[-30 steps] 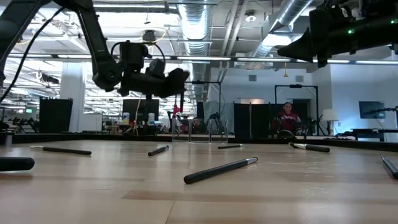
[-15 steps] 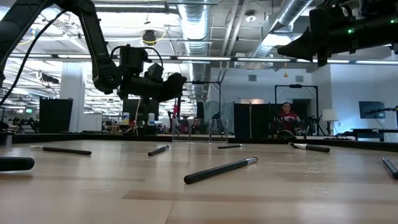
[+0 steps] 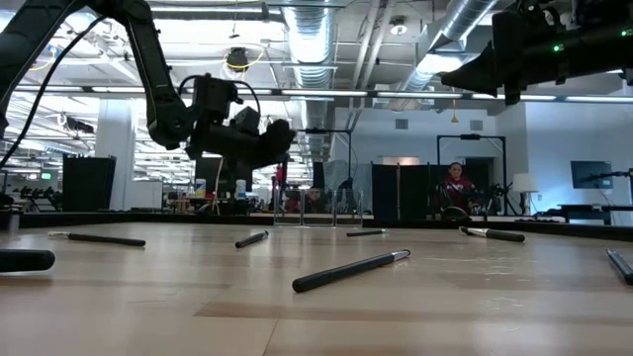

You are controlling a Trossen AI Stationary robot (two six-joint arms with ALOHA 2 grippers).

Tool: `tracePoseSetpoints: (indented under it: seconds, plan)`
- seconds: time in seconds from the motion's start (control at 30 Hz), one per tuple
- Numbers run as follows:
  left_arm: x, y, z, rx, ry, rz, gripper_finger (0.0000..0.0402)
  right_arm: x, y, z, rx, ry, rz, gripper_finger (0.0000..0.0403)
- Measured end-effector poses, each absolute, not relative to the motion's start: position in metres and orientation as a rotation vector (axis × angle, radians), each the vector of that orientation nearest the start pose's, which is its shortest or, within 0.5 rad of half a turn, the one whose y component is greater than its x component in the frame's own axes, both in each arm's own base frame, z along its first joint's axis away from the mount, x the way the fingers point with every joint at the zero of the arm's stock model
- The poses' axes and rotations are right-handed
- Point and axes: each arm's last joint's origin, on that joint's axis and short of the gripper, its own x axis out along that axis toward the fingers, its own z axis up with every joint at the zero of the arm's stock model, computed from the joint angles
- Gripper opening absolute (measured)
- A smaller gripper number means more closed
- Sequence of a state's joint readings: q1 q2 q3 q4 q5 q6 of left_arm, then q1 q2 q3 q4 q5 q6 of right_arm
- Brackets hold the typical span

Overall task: Sort items
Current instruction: Put the highlighter brush into the left section of the transparent organizer

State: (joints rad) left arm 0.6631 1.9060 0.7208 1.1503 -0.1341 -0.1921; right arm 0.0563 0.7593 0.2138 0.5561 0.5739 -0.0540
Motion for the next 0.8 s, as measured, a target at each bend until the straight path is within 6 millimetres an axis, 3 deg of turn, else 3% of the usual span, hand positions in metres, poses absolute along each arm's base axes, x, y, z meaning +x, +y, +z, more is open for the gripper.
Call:
tracePoseSetpoints:
  seconds: [0.5, 0.8]
  plan:
    - [0.274, 0.218, 0.133, -0.230, 0.075, 0.806, 0.0062, 0.162, -0.007, 0.212, -0.050, -0.015, -0.519, 0.0000]
    - [0.273, 0.217, 0.126, -0.278, 0.147, 0.815, 0.0087, 0.162, -0.007, 0.212, -0.050, -0.014, -0.519, 0.0000]
